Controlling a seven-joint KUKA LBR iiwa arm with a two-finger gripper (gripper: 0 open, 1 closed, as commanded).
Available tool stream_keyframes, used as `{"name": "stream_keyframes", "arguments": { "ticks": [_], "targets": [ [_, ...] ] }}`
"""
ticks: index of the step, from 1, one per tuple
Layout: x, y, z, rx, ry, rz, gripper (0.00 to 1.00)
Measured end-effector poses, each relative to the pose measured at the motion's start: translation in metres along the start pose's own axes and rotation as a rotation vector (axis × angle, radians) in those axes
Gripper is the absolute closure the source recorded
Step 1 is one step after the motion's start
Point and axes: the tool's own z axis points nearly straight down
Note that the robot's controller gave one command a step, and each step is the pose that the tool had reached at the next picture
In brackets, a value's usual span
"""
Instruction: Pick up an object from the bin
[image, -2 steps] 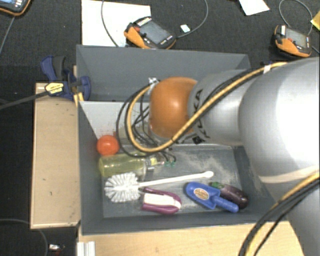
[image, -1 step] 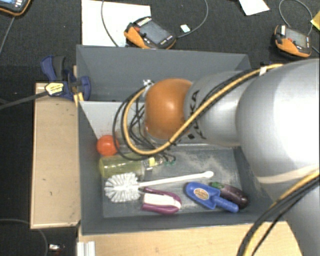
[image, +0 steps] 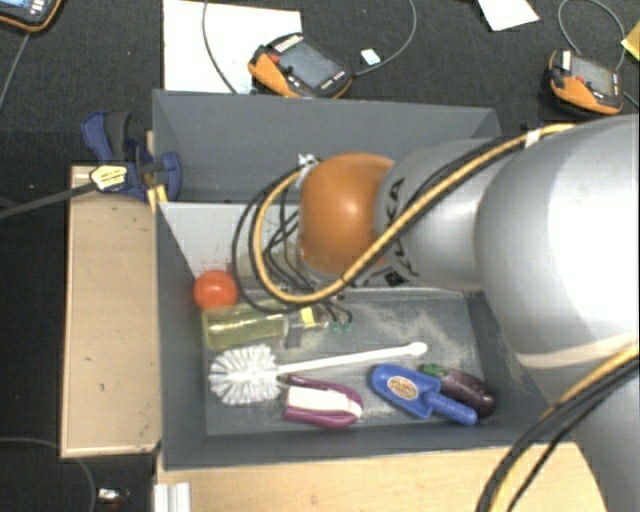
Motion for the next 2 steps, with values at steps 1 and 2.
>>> {"name": "stream_keyframes", "arguments": {
  "ticks": [1,2],
  "targets": [
    [0.0,0.0001,0.0,0.0,0.0,0.001,1.0],
    [-0.0003,0.0,-0.0028,-0.001,-0.002,0.003,1.0]
  ]
}}
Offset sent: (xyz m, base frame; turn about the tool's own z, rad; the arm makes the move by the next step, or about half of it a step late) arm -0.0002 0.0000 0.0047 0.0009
